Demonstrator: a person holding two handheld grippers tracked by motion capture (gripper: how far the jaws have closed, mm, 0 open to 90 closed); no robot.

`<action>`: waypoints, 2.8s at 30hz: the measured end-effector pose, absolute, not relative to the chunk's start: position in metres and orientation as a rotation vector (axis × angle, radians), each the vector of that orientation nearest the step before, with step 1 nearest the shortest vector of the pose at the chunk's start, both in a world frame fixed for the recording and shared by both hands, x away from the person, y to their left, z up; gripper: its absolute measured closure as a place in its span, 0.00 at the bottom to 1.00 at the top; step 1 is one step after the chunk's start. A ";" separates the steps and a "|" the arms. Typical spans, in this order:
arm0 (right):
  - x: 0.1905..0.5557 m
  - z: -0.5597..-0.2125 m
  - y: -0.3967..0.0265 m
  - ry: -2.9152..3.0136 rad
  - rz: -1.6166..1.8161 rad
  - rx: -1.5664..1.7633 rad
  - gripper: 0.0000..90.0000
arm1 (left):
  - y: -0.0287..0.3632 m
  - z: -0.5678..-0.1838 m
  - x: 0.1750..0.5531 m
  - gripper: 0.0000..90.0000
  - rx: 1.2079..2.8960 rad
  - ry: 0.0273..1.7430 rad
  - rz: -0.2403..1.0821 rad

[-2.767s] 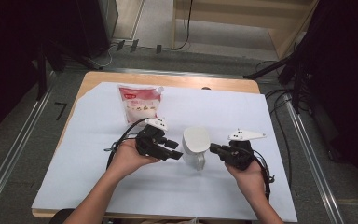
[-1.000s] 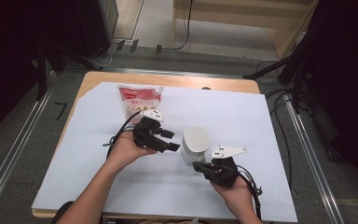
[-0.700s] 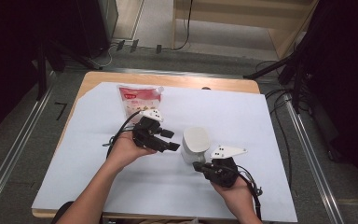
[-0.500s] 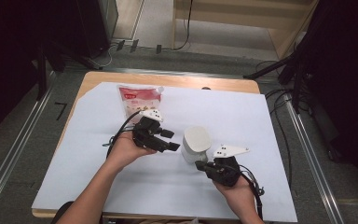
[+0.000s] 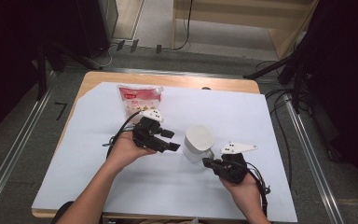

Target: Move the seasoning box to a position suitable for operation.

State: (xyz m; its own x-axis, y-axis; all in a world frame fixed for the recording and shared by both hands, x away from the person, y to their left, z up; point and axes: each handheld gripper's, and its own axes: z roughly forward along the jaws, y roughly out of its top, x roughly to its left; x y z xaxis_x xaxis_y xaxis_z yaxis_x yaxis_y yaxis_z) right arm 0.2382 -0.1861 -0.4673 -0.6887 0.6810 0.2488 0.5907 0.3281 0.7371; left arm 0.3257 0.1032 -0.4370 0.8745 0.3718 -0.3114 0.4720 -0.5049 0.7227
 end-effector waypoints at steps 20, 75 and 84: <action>0.255 -0.467 -0.213 2.423 1.282 1.286 1.00 | 0.101 -0.437 0.324 0.47 2.148 0.568 -0.156; 0.296 -0.440 -0.255 2.327 1.304 1.357 1.00 | 0.080 -0.423 0.347 0.27 2.170 0.499 -0.201; 0.311 -0.443 -0.251 2.352 1.273 1.332 1.00 | 0.065 -0.420 0.367 0.24 2.175 0.449 -0.234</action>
